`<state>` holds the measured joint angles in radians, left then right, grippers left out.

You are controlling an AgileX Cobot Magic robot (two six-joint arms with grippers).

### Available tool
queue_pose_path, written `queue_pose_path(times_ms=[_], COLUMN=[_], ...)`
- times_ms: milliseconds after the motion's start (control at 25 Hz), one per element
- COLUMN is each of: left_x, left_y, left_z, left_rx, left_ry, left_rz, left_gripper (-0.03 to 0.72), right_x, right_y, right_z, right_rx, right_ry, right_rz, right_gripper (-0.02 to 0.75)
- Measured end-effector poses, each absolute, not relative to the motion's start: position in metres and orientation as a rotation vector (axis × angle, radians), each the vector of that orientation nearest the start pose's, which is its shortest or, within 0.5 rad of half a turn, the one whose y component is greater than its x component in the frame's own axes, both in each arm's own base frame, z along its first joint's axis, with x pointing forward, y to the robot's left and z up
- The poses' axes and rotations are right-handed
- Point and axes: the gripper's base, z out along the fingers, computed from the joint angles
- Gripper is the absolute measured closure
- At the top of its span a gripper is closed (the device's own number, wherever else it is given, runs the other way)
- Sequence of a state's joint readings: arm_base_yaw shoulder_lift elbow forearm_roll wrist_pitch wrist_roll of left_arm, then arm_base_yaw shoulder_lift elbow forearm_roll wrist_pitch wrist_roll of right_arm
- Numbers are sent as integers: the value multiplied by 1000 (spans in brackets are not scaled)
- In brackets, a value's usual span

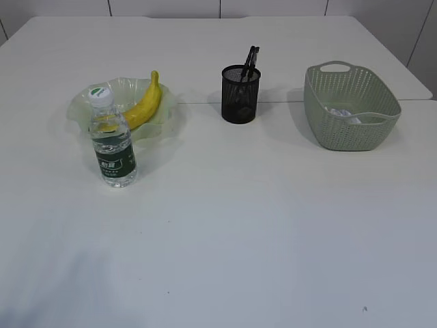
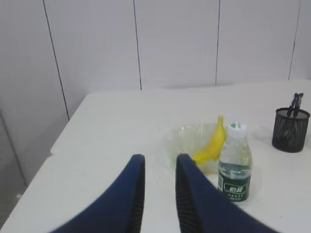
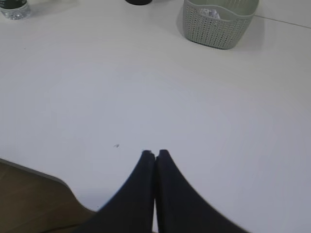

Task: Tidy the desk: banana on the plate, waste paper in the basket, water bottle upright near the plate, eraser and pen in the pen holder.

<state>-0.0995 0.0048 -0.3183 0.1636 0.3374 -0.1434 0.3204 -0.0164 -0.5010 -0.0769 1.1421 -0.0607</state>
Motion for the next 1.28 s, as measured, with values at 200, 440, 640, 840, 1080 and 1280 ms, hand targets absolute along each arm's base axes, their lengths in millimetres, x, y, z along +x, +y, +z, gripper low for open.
queue_pose_path(times_ms=[200, 440, 640, 840, 1080, 1280], left_x=[25, 10, 4, -4, -12, -15], left_y=[5, 11, 11, 7, 1, -1], left_z=[290, 295, 291, 294, 293, 287], left_rx=[20, -3, 18, 95, 136, 198], left_ry=[1597, 1755, 1871, 1926, 2002, 2064], left_rz=[-1, 49, 55, 28, -41, -47], left_gripper=[545, 545, 549, 566, 566, 565], right_x=[-9, -9, -9, -9, -9, -9], right_y=[-10, -10, -10, -10, -10, -10], right_z=[271, 271, 271, 271, 271, 271], right_rx=[-391, -391, -391, -391, -391, -391], right_ry=[2070, 2070, 2070, 2070, 2070, 2070], right_rz=[63, 63, 63, 63, 63, 63], right_gripper=[748, 748, 748, 749, 748, 748])
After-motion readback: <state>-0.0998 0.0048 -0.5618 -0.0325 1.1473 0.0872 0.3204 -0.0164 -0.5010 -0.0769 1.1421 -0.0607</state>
